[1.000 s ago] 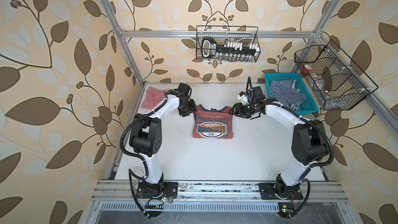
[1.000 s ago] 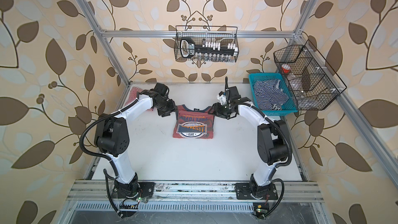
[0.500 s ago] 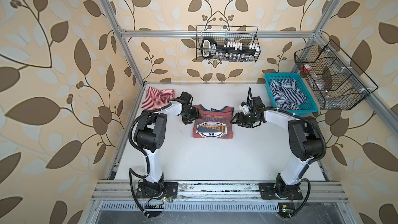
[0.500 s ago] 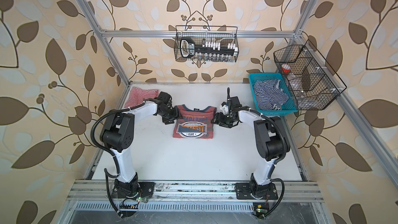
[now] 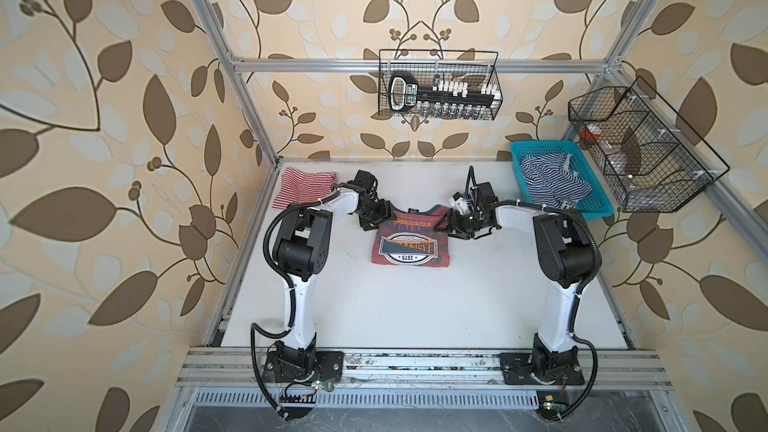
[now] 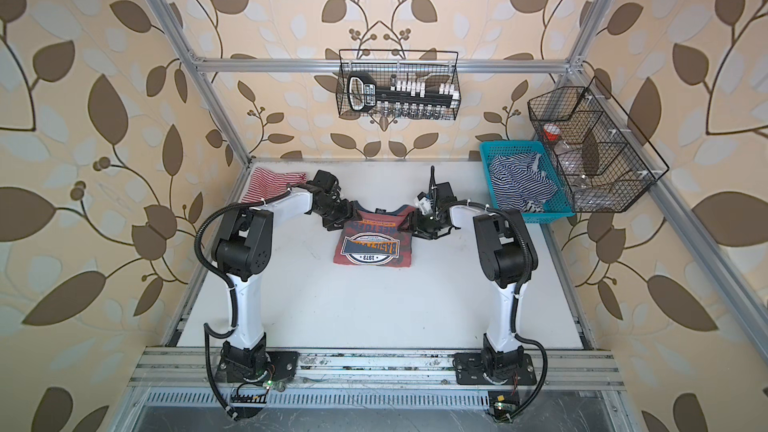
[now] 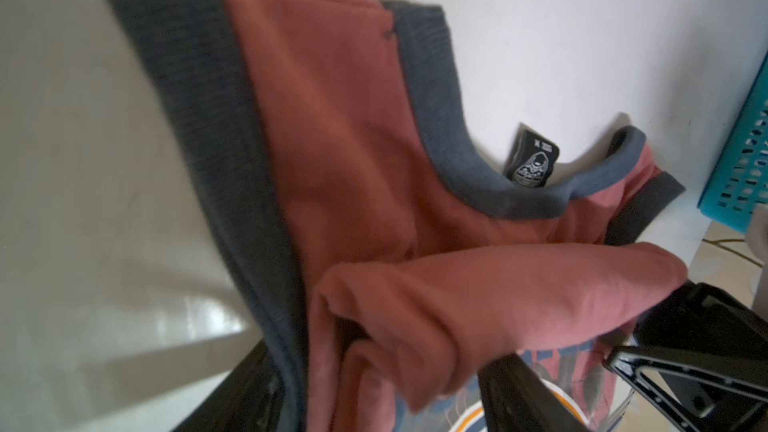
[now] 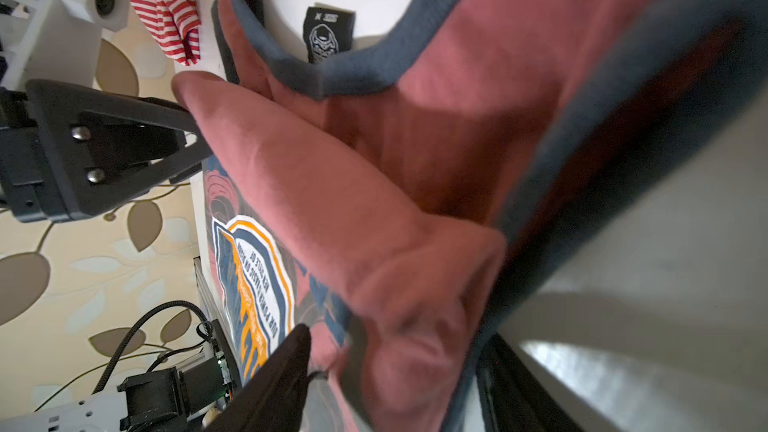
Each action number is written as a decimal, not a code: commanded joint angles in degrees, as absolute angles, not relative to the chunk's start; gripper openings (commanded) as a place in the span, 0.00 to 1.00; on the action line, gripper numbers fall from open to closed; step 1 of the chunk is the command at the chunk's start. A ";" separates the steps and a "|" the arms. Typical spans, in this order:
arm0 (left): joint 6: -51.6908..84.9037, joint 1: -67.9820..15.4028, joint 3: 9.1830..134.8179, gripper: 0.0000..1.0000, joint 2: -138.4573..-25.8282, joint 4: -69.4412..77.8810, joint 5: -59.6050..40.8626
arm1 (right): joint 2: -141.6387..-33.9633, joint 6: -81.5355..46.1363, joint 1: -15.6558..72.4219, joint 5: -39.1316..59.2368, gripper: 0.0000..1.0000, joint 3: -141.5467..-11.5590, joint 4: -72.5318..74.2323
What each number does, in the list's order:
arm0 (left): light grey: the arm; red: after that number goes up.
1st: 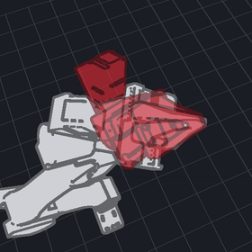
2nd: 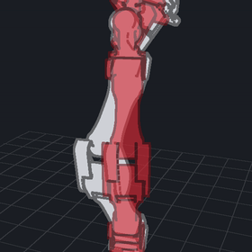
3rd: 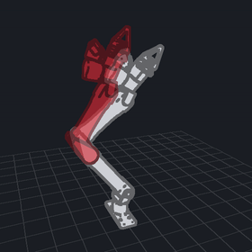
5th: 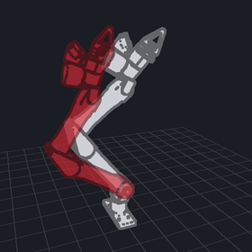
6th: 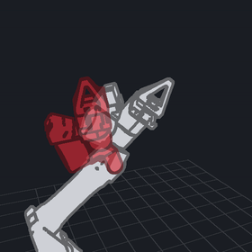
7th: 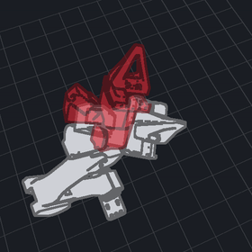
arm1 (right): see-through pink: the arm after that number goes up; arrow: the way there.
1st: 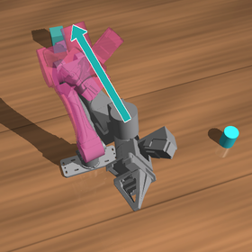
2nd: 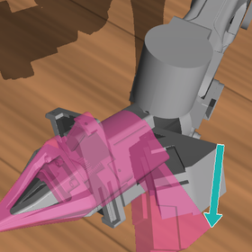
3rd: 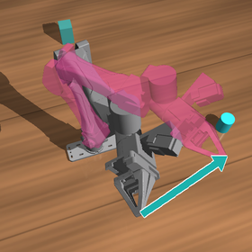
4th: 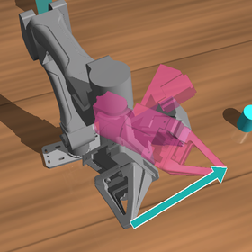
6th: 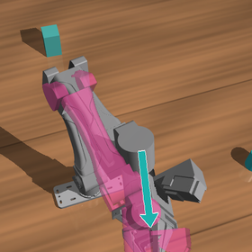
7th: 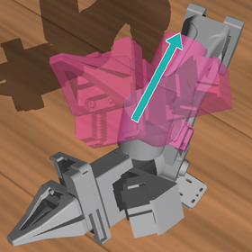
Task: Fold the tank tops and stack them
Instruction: 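Grasp the folded shirt's far edge with both grippers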
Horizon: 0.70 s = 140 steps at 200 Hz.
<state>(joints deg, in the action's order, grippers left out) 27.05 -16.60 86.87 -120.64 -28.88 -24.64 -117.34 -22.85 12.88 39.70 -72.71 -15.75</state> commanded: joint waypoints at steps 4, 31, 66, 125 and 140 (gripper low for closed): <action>22.87 -20.64 87.46 0.73 -126.08 -36.61 -22.55 | -122.72 -23.20 14.39 38.21 0.63 -73.98 -17.78; 21.66 -23.30 87.67 0.73 -128.51 -39.11 -21.10 | -124.34 -23.41 15.10 38.80 0.63 -75.23 -17.97; 23.14 -24.23 86.86 0.69 -131.37 -39.28 -19.89 | -125.31 -24.10 15.20 39.63 0.62 -75.06 -16.84; 25.21 -25.93 87.07 0.19 -134.99 -41.27 -15.67 | -124.97 -25.83 15.13 41.42 0.64 -73.84 -14.03; 25.86 -25.83 86.97 0.00 -134.21 -41.30 -13.86 | -122.47 -26.40 14.31 41.27 0.65 -71.98 -12.93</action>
